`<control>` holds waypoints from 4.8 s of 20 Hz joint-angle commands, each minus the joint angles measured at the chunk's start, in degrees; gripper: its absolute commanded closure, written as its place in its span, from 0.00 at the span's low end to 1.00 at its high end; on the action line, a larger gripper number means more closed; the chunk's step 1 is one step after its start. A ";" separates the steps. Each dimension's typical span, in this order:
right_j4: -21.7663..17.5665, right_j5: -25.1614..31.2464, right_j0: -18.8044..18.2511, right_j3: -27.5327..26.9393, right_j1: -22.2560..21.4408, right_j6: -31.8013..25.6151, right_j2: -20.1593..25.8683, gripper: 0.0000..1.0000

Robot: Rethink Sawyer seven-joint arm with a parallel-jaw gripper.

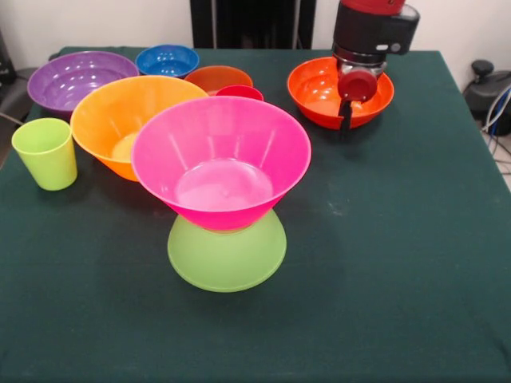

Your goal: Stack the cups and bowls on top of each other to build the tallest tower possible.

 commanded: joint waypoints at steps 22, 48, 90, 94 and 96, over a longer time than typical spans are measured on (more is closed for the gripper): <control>-3.40 2.06 -1.67 -2.93 3.66 1.02 6.30 0.00; -6.57 21.86 -1.25 -3.12 -11.15 -2.16 1.38 1.00; -16.91 66.28 -16.21 -49.94 -7.52 -5.04 -2.31 1.00; -16.99 68.29 -17.29 -54.86 -5.16 -4.66 -2.13 1.00; -17.03 69.66 -17.80 -58.27 -3.50 -4.40 -2.05 1.00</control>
